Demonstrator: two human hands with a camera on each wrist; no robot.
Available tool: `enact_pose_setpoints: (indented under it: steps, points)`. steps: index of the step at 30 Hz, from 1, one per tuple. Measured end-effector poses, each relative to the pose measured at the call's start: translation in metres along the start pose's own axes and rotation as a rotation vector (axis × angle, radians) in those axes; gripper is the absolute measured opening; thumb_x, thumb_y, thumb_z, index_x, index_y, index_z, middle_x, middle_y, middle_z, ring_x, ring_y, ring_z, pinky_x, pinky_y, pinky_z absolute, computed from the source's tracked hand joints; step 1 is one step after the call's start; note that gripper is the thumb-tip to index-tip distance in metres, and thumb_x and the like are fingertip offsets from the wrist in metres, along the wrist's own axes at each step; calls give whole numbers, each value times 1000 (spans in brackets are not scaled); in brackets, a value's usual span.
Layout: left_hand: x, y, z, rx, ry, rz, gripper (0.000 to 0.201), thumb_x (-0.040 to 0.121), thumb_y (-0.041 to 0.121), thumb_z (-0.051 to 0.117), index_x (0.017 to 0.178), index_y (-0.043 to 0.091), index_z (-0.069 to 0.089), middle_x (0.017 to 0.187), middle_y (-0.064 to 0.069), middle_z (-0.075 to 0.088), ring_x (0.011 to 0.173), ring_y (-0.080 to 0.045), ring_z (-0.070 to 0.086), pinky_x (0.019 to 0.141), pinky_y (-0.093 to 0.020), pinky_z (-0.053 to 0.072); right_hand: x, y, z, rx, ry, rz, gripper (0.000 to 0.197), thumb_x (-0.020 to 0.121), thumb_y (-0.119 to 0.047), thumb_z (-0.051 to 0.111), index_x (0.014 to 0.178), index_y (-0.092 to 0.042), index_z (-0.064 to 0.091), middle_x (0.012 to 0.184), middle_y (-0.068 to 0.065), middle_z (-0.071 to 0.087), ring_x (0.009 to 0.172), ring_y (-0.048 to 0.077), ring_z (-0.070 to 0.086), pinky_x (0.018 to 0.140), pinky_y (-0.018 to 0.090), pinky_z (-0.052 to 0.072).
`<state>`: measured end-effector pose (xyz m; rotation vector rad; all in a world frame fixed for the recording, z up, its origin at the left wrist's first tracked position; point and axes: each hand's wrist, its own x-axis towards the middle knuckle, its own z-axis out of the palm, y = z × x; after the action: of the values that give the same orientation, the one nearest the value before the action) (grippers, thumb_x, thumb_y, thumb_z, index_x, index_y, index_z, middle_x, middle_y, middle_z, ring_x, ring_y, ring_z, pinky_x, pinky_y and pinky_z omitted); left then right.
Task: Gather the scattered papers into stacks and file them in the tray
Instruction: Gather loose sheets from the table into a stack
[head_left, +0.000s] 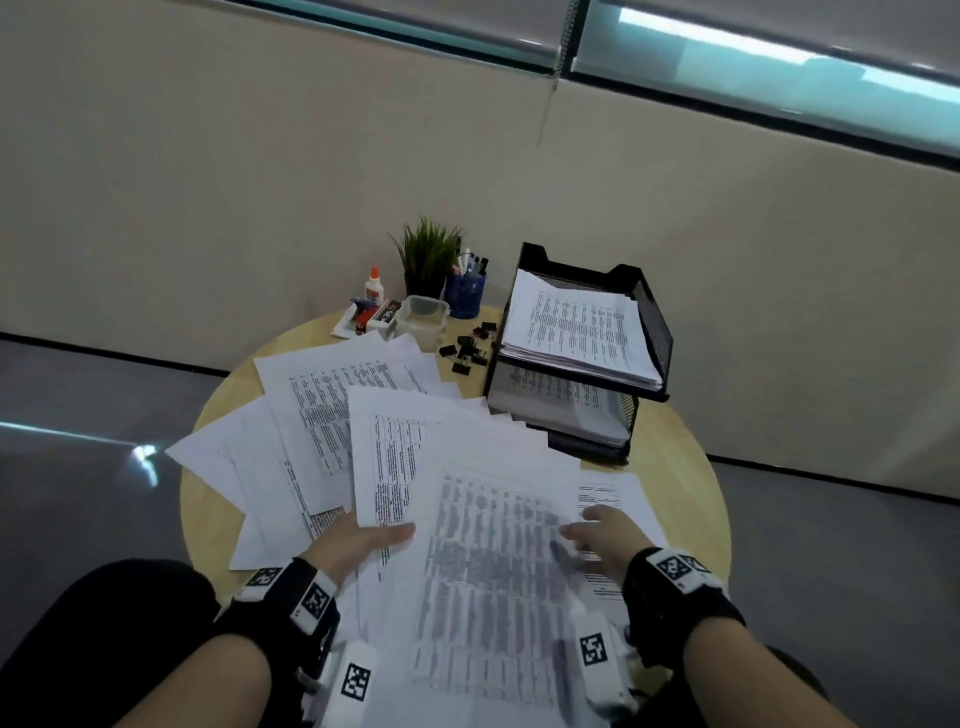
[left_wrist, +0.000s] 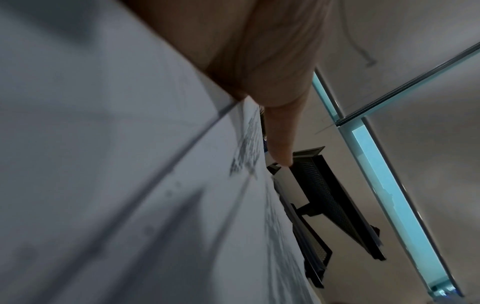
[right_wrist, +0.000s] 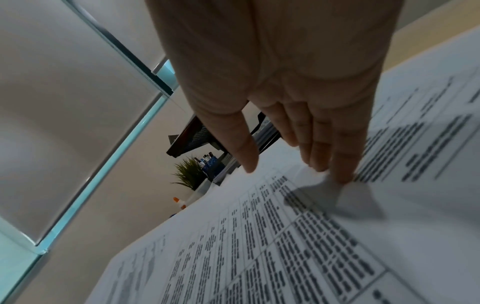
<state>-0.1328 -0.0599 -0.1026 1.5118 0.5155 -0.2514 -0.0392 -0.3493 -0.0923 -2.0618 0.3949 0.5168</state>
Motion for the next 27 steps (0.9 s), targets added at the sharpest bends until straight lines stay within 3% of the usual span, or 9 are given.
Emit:
enact_pose_setpoints:
  steps: [2, 4, 9, 11, 15, 19, 22, 24, 27]
  points:
    - [2, -5, 3, 114, -14, -4, 67, 69, 23, 84, 126, 5, 54, 125, -7, 61, 112, -23, 58, 105, -40, 39, -6, 1, 6, 96, -49, -5, 60, 84, -8, 69, 136, -2, 41, 133, 20, 48, 112, 32, 54, 79, 36, 52]
    - [-5, -4, 8, 165, -1, 47, 46, 78, 10, 75, 119, 3, 58, 116, -7, 64, 104, -23, 60, 103, -38, 41, -9, 3, 6, 128, -100, -10, 59, 85, -7, 68, 137, -5, 40, 134, 18, 46, 114, 31, 53, 83, 34, 48]
    - [-19, 2, 12, 57, 9, 186, 28, 85, 1, 64, 111, 9, 58, 101, 0, 65, 103, -25, 60, 101, -38, 41, -11, 12, -8, 203, 49, -53, 87, 75, -15, 80, 145, -10, 28, 143, 19, 39, 124, 34, 47, 99, 45, 45]
    - [-20, 5, 4, 21, -16, 208, 30, 81, 7, 70, 110, 9, 61, 103, -2, 69, 108, -27, 62, 99, -38, 43, -16, 13, -15, 294, 19, -66, 88, 74, -19, 81, 144, -8, 30, 137, 17, 48, 117, 30, 53, 91, 40, 48]
    - [-22, 22, -6, -32, -103, 262, 83, 52, 40, 88, 123, 11, 56, 116, -4, 68, 112, -23, 61, 104, -47, 40, -48, -4, -30, 478, -253, -222, 48, 56, -26, 89, 98, -10, 72, 101, 17, 68, 81, 16, 63, 57, 22, 46]
    - [-20, 50, -2, 2, -85, 334, 93, 39, 42, 93, 117, 5, 58, 111, -12, 69, 103, -28, 66, 95, -46, 50, -68, -39, -44, 572, -342, -405, 70, 22, -21, 99, 84, 1, 74, 99, 27, 70, 80, 28, 71, 70, 30, 59]
    - [-32, 87, 10, -76, -95, 484, 75, 31, 32, 94, 98, 9, 68, 94, -9, 74, 92, -24, 71, 81, -35, 57, -87, -70, -54, 552, -259, -570, 53, 42, -16, 94, 87, 2, 72, 93, 22, 72, 78, 31, 71, 74, 36, 60]
    - [-37, 113, 21, -160, -27, 588, 58, 46, 19, 90, 98, 8, 68, 92, -6, 74, 89, -18, 71, 80, -31, 57, -95, -88, -61, 565, -141, -667, 41, 58, -9, 84, 89, 12, 64, 82, 19, 73, 76, 31, 71, 77, 39, 58]
    - [-35, 136, 31, -198, 94, 697, 32, 63, 7, 83, 92, 9, 69, 81, 5, 75, 81, -6, 71, 71, -19, 55, -97, -104, -65, 621, -27, -768, 46, 54, -11, 86, 90, 9, 67, 94, 22, 72, 91, 38, 69, 89, 43, 53]
